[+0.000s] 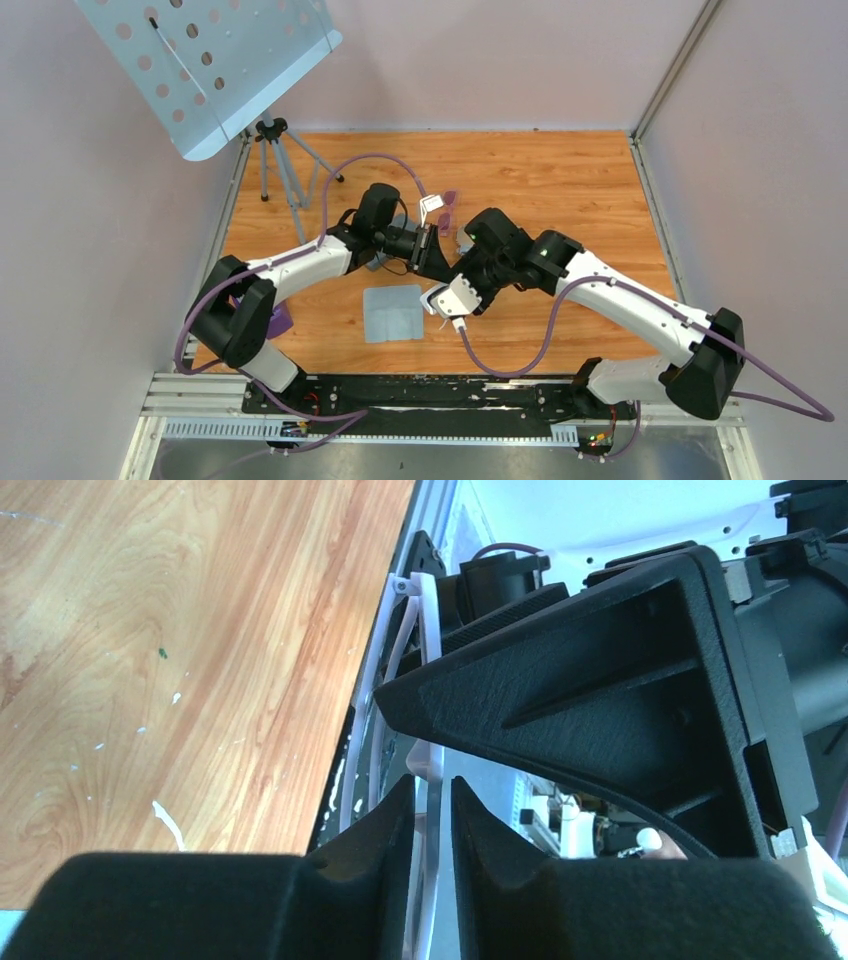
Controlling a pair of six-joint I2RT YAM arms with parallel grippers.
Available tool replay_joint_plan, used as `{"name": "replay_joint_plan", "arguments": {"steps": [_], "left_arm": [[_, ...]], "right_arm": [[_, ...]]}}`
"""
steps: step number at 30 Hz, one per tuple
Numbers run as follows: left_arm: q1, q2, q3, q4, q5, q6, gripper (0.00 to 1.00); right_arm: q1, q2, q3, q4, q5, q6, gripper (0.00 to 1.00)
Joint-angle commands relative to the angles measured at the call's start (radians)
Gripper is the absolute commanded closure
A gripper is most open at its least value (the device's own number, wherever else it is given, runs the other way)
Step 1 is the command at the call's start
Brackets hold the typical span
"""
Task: Organize the sunglasses
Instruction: Pick up the sunglasses from the center of the board.
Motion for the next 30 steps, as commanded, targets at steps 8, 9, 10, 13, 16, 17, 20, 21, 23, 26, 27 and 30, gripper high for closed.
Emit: {"name": "replay_joint_plan", "arguments": {"steps": [8,9,10,13,16,17,20,21,23,26,27,30], "left_arm": [[0.058,-0.039,0.190,-0.451,-0.107,0.320,0.49],[0.078,-0.058,0.196,-0.464,-0.121,0.331,0.49],[0.105,-0.077,0.200,-0.472,-0.136,0.335,0.48],[0.168,-0.117,0.209,-0.473,-0.232,0.351,0.47],[0.162,-0.067,0.290,-0.512,-0.506,0.438,0.46],[0.156,-0.031,0.319,-0.503,-0.576,0.444,0.46],[0.146,0.087,0.386,-0.410,-0.684,0.466,0.46],[0.138,0.124,0.404,-0.378,-0.699,0.486,0.46],[0.111,0.197,0.455,-0.337,-0.721,0.535,0.46],[0.073,0.319,0.556,-0.325,-0.710,0.604,0.46],[0.062,0.362,0.596,-0.331,-0.708,0.618,0.46],[0.034,0.465,0.689,-0.328,-0.676,0.651,0.46]], "right_arm": [[0.005,-0.057,-0.056,-0.055,0.043,0.061,0.63],[0.000,-0.067,-0.068,-0.062,0.044,0.062,0.64],[-0.007,-0.080,-0.081,-0.065,0.045,0.062,0.64],[-0.046,-0.113,-0.113,-0.082,0.037,0.076,0.65],[-0.116,-0.135,-0.123,-0.119,-0.004,0.114,0.65],[-0.146,-0.136,-0.119,-0.133,-0.030,0.133,0.65],[-0.236,-0.128,-0.091,-0.192,-0.117,0.189,0.65],[-0.258,-0.130,-0.087,-0.207,-0.136,0.202,0.66],[-0.291,-0.147,-0.089,-0.227,-0.153,0.220,0.66],[-0.332,-0.195,-0.113,-0.253,-0.174,0.231,0.66],[-0.345,-0.210,-0.124,-0.261,-0.177,0.233,0.66],[-0.377,-0.257,-0.164,-0.286,-0.184,0.234,0.66]]}}
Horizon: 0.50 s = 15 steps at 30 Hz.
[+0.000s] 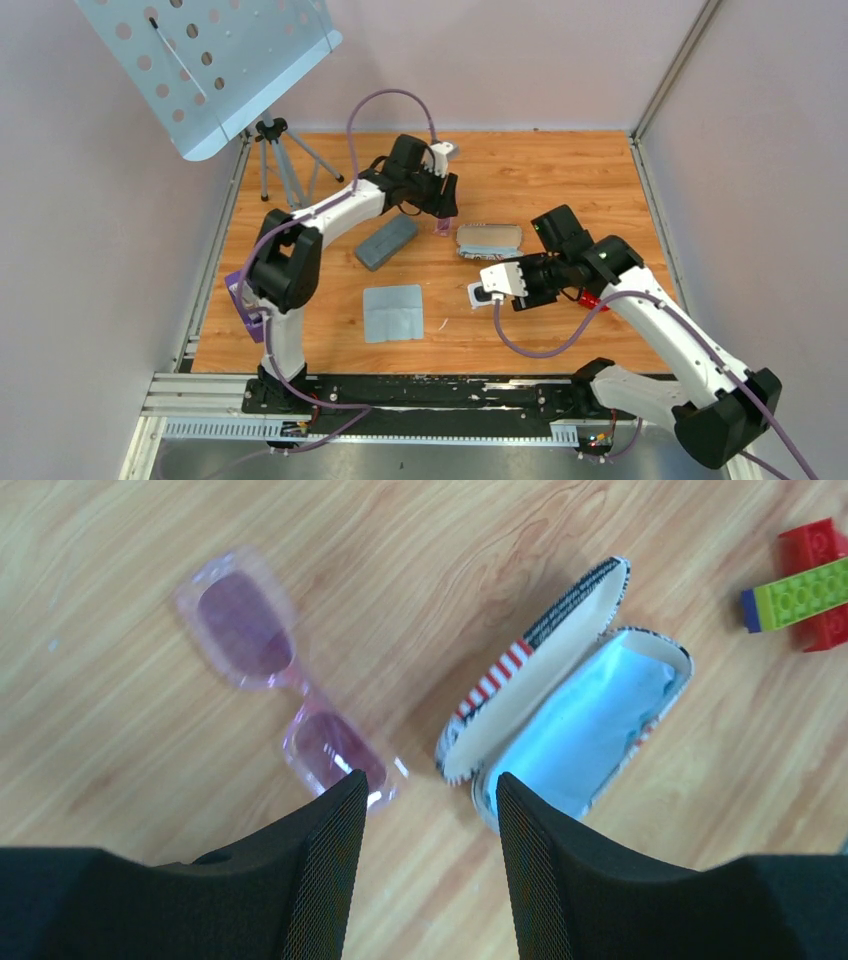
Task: Organize the sunglasses
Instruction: Pick up the sunglasses from the center of the board, then adjust the sunglasses case at the center of the board.
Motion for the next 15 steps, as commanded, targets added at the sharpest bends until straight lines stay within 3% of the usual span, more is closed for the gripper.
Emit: {"name": "replay_joint_plan", "arguments": {"steps": [1,7,15], "left_arm": [[-0.049,0.116,0.126,0.038,-0.009,0.103,0.46],[-0.077,0.253,0.256,-0.006,0.015,0.162,0.50],[-0.093,0.321,0.333,-0.110,0.077,0.266,0.51]], "right_arm": [[-0.056,-0.076,-0.059,-0.102,-0.061,0.029,0.66],[-0.106,-0.133,-0.098,-0.132,-0.081,0.034,0.66],[-0.144,-0.131,-0.103,-0.139,-0.111,0.041,0.66]]}}
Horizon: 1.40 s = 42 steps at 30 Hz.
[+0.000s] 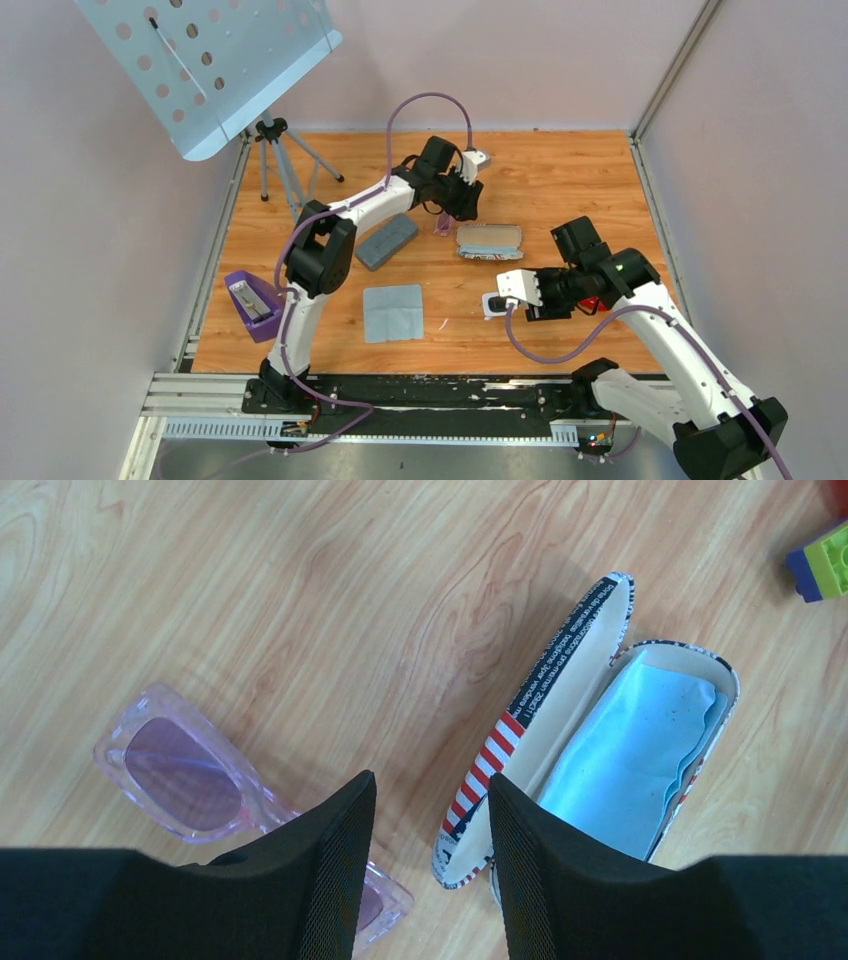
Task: Organize the sunglasses
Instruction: Adjust the sunglasses case at the center of the board.
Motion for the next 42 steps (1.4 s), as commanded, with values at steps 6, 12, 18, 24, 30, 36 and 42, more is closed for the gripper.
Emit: {"name": "replay_joint_plan", "arguments": {"steps": [6,12,18,24,30,36,42], "left_arm": [[-0.014,0.082,0.082,-0.095,0.092,0.094,0.53],[-0.018,0.099,0.087,-0.103,0.139,0.095,0.56],[-0.020,0.094,0.072,-0.103,0.170,0.088,0.67],[-0.021,0.056,0.016,-0.085,0.164,0.085,0.77],[-0.022,0.005,-0.052,-0.018,0.155,0.066,0.82],[-0.022,-0.059,-0.134,0.076,0.134,0.028,0.87],[-0.035,-0.174,-0.243,0.133,0.058,0.092,0.95]], "right_arm": [[-0.033,0.012,-0.002,-0.043,-0.062,0.022,0.66],[-0.037,0.015,-0.001,-0.044,-0.056,0.022,0.66],[-0.039,0.024,-0.003,-0.041,-0.063,0.021,0.66],[-0.043,0.048,0.012,-0.011,-0.047,0.027,0.67],[-0.084,0.095,0.069,-0.005,-0.044,0.002,0.68],[-0.129,0.116,0.104,0.020,-0.021,-0.007,0.68],[-0.182,0.132,0.123,0.074,-0.002,-0.030,0.69]]}}
